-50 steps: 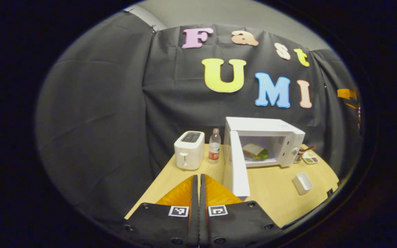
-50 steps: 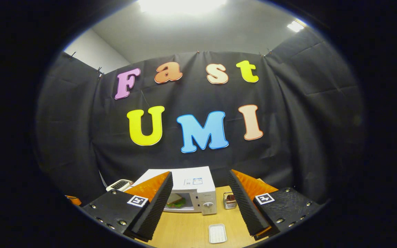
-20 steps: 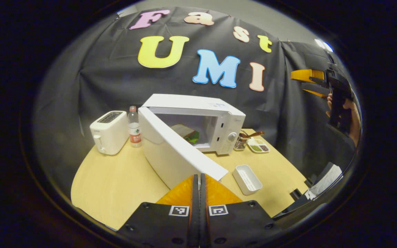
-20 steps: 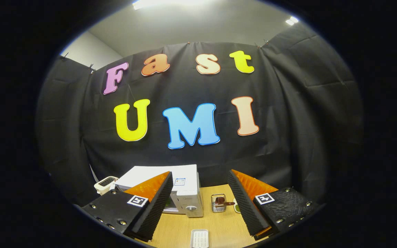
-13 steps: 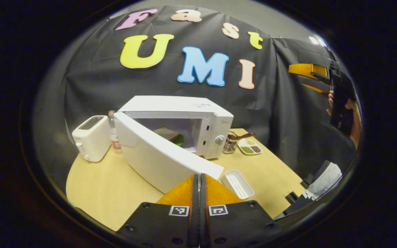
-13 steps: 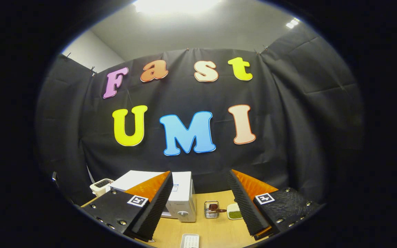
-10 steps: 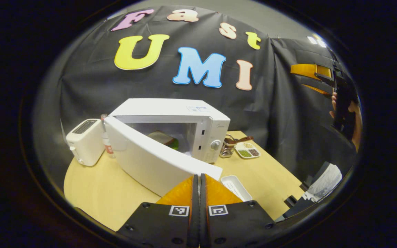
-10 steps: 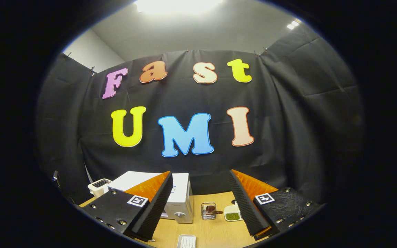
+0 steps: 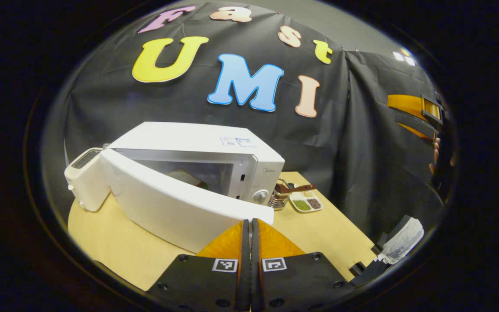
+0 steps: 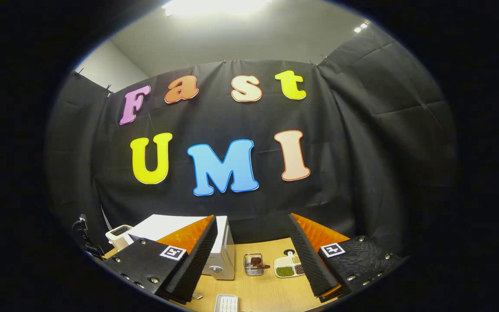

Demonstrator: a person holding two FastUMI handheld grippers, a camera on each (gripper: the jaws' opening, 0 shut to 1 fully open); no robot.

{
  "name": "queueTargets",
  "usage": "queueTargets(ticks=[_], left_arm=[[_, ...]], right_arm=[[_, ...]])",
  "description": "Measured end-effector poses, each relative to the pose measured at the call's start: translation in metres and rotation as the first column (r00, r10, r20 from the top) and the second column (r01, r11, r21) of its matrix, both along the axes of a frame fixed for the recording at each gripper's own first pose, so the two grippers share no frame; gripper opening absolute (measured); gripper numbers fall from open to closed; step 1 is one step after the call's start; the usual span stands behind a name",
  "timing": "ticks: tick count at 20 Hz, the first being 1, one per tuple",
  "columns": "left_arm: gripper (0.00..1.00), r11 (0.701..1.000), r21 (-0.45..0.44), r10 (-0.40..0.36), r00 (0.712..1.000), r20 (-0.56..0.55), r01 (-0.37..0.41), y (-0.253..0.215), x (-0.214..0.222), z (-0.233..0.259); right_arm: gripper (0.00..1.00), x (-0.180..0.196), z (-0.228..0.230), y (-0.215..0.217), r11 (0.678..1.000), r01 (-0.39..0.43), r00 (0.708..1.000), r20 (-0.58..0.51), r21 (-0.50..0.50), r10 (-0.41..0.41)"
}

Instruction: Open the microwave oven with the left hand, put the food in, and close the microwave oven.

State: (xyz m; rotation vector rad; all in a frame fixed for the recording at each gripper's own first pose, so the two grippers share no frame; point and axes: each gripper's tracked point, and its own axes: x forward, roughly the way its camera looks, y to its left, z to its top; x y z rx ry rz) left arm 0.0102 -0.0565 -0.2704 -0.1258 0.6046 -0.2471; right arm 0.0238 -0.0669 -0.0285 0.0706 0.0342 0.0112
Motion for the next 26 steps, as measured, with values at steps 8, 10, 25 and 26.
queueTargets(ticks=[8,10,25,26], left_arm=[[0.06,1.000,0.001,-0.010,1.000,-0.008,0.011,-0.007,0.034,-0.008],[0.07,1.000,0.002,-0.011,1.000,-0.009,0.011,-0.008,0.042,-0.010],[0.06,1.000,0.002,0.024,1.000,-0.007,-0.024,-0.021,0.099,-0.017],[0.06,1.000,0.012,0.025,1.000,-0.008,-0.024,-0.021,0.102,-0.020]], right_arm=[[0.97,0.007,-0.008,-0.021,0.999,0.034,0.999,-0.019,0.001,-0.034],[0.97,0.008,-0.010,-0.024,0.999,0.038,0.999,-0.027,0.004,-0.038],[0.97,0.020,-0.011,-0.026,1.000,0.010,1.000,-0.023,0.009,-0.010],[0.97,0.021,-0.011,-0.026,1.000,0.008,1.000,-0.022,0.007,-0.007]])
